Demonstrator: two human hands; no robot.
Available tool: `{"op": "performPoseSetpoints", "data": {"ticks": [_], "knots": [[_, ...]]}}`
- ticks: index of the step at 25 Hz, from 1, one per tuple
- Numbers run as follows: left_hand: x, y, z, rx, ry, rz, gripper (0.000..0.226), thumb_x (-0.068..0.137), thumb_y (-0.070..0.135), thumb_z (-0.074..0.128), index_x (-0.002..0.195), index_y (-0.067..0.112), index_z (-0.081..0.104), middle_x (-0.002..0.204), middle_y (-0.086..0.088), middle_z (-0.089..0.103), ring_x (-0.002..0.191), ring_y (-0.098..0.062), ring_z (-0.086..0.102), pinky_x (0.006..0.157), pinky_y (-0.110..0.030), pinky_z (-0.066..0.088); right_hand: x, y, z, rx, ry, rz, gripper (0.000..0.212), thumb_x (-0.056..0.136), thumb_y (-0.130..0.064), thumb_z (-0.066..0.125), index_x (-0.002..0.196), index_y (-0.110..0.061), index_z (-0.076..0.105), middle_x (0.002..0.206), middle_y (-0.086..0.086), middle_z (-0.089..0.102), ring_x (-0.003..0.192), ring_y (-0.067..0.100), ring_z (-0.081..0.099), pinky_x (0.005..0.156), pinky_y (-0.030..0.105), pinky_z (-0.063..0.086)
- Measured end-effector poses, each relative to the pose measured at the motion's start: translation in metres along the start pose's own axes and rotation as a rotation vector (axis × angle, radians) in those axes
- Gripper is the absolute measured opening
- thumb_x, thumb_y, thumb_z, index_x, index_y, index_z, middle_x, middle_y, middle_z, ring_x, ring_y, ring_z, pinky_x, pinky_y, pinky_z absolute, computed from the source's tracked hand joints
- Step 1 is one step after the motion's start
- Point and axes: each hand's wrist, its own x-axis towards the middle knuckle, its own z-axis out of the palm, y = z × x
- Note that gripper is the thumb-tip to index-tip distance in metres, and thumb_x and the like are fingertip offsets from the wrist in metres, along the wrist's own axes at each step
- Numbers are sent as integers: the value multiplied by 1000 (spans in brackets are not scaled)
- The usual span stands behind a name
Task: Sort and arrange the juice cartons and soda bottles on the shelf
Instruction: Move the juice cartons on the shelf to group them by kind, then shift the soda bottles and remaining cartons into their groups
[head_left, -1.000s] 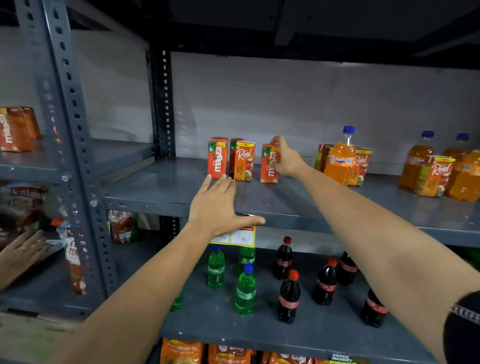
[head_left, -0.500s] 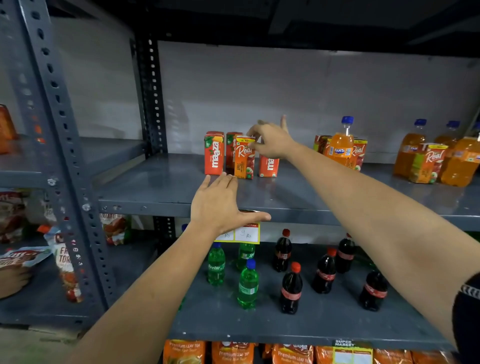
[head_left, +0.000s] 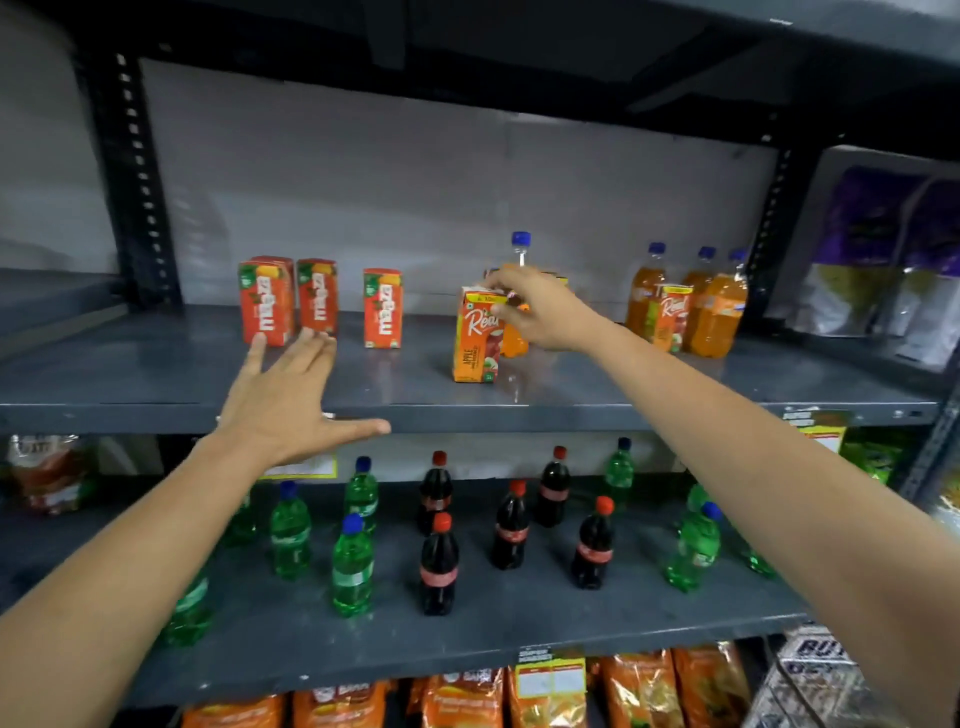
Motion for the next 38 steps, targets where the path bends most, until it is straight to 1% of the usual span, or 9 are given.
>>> {"op": "performPoseSetpoints", "data": {"ticks": [3,8,11,19,22,25,29,34,38], "knots": [[8,62,-3,-3,-10,59,138,49,102,4,150,10,14,160,-2,14,147,-13,3,117,-49,-11,-24,44,-23,-20,-22,37,37,92,-16,53,127,-5,50,129,18,56,115,31,54,99,41,42],[41,154,0,-29,-21,69,138,47,102,1,151,11,9,161,-3,9,147,-14,-2,117,-50,-11,-33,97,-32,14,-17,118,35,92,-16,53,127,-10,48,128,16,53,107,30,60,84,43,56],[49,166,6,-34,9,16,138,49,102,4,151,11,11,161,-2,9,147,-13,-2,118,-50,-5,-17,117,-23,-77,-22,128,36,93,-17,51,128,-11,47,128,18,52,109,30,57,92,41,49],[49,165,11,-27,70,-27,136,50,103,9,150,11,18,160,-2,17,147,-13,4,120,-47,2,24,142,-1,35,-39,179,38,92,-14,51,130,-10,47,129,19,54,108,31,60,88,41,53],[49,165,9,-20,71,-21,136,50,103,7,150,11,20,159,-1,19,147,-13,5,120,-47,2,29,148,-9,-2,-32,184,44,85,-27,61,126,-16,52,133,12,53,119,27,52,95,39,45],[49,165,10,-19,79,-18,135,51,102,8,150,11,20,159,-2,20,147,-13,5,120,-46,3,38,129,-16,36,56,135,64,75,-48,63,130,-17,48,136,8,51,125,25,47,98,41,42],[48,165,11,-28,97,-16,134,54,102,11,149,9,21,159,-3,21,147,-14,6,120,-47,5,50,86,-7,54,81,171,79,65,-70,59,121,-16,51,111,5,62,99,23,58,79,38,50],[48,165,10,-18,75,-29,133,53,102,9,149,10,22,158,-2,22,147,-14,6,119,-48,6,52,77,2,156,115,208,49,73,-45,68,106,-11,55,98,7,61,90,23,60,64,32,47],[47,167,6,-13,38,-28,133,53,101,8,150,11,18,160,-1,17,147,-13,3,119,-47,2,42,79,-8,168,85,177,42,74,-47,68,92,-11,56,86,5,58,79,20,57,62,30,47]]}}
